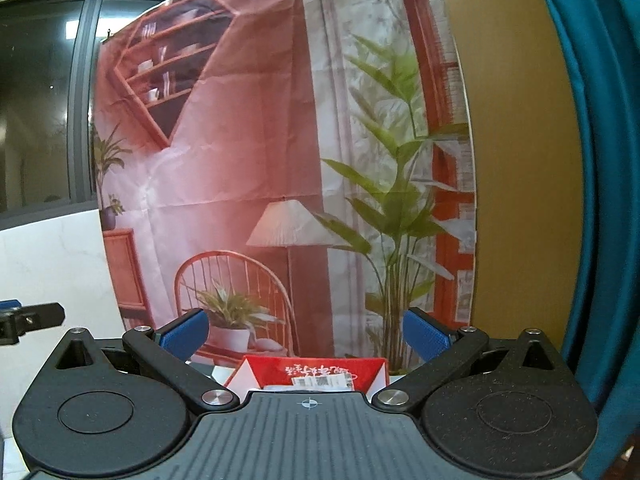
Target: Organize soft objects
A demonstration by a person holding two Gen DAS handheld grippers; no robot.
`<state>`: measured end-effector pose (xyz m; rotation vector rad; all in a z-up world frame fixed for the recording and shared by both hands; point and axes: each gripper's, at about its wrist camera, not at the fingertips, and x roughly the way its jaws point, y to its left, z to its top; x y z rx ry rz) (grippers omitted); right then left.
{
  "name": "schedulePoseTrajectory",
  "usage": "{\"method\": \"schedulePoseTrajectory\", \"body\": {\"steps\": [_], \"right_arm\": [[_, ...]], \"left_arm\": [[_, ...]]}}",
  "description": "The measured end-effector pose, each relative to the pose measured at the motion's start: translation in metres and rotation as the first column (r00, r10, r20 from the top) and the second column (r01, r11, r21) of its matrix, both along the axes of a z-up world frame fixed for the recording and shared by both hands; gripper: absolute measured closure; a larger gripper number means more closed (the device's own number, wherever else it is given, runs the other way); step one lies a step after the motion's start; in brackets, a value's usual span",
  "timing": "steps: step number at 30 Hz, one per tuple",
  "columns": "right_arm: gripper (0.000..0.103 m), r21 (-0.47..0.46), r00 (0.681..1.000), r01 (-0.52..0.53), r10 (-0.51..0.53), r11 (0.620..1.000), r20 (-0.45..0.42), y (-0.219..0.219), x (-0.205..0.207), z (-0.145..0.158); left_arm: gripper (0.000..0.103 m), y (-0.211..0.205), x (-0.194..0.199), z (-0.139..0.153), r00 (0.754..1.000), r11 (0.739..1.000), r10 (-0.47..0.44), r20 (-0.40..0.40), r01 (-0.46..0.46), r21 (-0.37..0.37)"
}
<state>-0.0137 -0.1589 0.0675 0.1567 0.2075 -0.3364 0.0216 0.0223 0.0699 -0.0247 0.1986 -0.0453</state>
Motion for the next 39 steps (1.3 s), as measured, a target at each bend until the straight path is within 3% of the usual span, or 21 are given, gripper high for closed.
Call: {"method": "schedulePoseTrajectory", "body": {"steps": [39], "right_arm": [[0.0, -0.027, 1.0, 0.012, -0.012, 1.0, -0.01, 0.0095, -0.001, 0.0015]], "left_arm": [[0.0, 0.0071, -0.0074, -0.0008, 0.999, 0.999, 0.034, -0.012, -0.034, 0.004]]}}
